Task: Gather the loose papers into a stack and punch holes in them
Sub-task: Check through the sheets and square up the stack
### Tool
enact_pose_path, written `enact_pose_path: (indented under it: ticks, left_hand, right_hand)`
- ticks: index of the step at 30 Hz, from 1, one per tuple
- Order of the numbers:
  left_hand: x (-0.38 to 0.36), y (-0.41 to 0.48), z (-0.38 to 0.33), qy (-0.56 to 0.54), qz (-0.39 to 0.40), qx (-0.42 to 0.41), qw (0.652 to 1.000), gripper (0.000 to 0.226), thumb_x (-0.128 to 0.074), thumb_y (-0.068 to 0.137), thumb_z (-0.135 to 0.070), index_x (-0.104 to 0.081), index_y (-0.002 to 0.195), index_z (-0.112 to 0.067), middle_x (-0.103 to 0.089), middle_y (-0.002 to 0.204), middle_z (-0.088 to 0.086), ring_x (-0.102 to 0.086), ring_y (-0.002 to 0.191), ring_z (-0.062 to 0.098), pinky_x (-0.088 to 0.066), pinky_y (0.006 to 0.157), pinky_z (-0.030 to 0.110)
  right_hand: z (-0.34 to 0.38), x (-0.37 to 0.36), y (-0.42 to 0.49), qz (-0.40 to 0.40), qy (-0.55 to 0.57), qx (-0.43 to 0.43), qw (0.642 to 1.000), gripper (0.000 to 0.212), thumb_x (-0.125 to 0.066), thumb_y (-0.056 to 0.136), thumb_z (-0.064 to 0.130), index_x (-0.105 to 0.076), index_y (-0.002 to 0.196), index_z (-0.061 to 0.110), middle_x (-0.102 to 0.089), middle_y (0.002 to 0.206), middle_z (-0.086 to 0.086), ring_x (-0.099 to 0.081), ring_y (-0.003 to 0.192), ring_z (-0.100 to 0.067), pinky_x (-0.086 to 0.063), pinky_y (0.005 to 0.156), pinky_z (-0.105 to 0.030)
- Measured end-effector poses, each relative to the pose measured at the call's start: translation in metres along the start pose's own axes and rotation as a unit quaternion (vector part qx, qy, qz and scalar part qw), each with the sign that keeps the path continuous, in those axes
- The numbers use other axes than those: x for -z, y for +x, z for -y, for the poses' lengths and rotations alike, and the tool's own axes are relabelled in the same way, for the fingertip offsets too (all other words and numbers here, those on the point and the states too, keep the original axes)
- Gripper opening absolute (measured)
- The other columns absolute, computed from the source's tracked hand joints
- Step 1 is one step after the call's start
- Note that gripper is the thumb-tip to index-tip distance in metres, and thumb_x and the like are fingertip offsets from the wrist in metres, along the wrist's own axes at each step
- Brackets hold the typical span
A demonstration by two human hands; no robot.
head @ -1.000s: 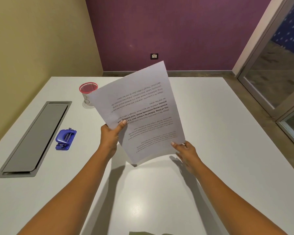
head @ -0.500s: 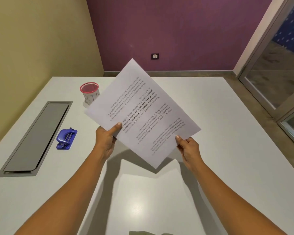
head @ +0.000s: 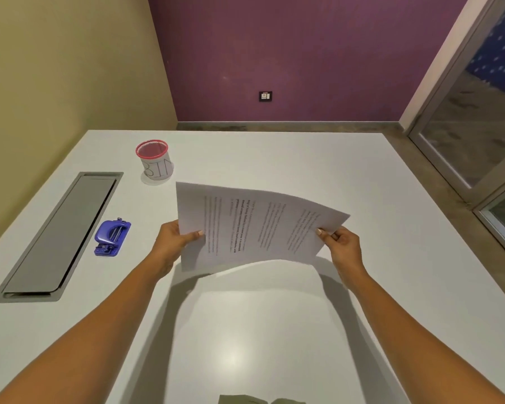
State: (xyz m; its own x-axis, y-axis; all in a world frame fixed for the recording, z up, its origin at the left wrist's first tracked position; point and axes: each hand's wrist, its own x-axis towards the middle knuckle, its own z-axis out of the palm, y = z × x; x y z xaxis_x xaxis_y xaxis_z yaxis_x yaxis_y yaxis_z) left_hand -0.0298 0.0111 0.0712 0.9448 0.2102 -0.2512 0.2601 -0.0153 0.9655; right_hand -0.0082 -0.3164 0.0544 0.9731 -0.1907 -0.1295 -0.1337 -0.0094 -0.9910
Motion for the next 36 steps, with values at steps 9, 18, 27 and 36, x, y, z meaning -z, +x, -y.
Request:
enact_pose_path:
  ticks: [9,18,27,36]
  left_hand:
    - [-0.004,0.000,0.001,-0.039,-0.057,-0.047,0.996,0.027,-0.066,0.081,-0.004,-0.063,0.105,-0.015,-0.066,0.102,0.002,-0.064,0.084,0.014,-0.047,0.079,0.031]
    - [-0.002,-0.004,0.013,-0.024,-0.044,-0.040,0.998,0.018,-0.065,0.083,-0.009,-0.066,0.099,-0.017,-0.069,0.088,-0.009,-0.064,0.084,0.012,-0.049,0.075,0.029]
    - [-0.003,-0.004,0.009,-0.021,-0.042,-0.041,0.998,0.018,-0.067,0.081,-0.011,-0.067,0.088,-0.027,-0.073,0.077,-0.021,-0.067,0.075,-0.002,-0.049,0.069,0.019]
    - [-0.015,-0.007,0.010,-0.015,-0.079,-0.027,0.996,0.009,-0.061,0.087,-0.016,-0.066,0.090,-0.022,-0.068,0.085,-0.006,-0.066,0.073,0.006,-0.048,0.061,0.022]
  right_hand:
    - [0.017,-0.011,0.004,0.012,-0.010,0.043,0.999,0.015,-0.063,0.084,0.004,-0.065,0.094,0.016,-0.067,0.087,0.009,-0.065,0.070,0.012,-0.047,0.061,-0.002]
    - [0.007,-0.010,-0.001,0.019,-0.049,0.010,0.999,0.018,-0.063,0.084,0.006,-0.062,0.100,0.014,-0.066,0.098,-0.001,-0.061,0.083,-0.004,-0.046,0.068,-0.012]
    - [0.011,-0.012,0.002,0.012,-0.048,0.017,0.999,0.020,-0.062,0.085,0.007,-0.064,0.105,0.011,-0.066,0.096,0.002,-0.062,0.083,-0.004,-0.048,0.064,-0.009]
    - [0.004,-0.011,-0.002,-0.073,-0.087,0.012,0.993,0.038,-0.065,0.085,0.014,-0.053,0.120,0.009,-0.058,0.122,-0.005,-0.051,0.116,-0.014,-0.042,0.102,-0.035]
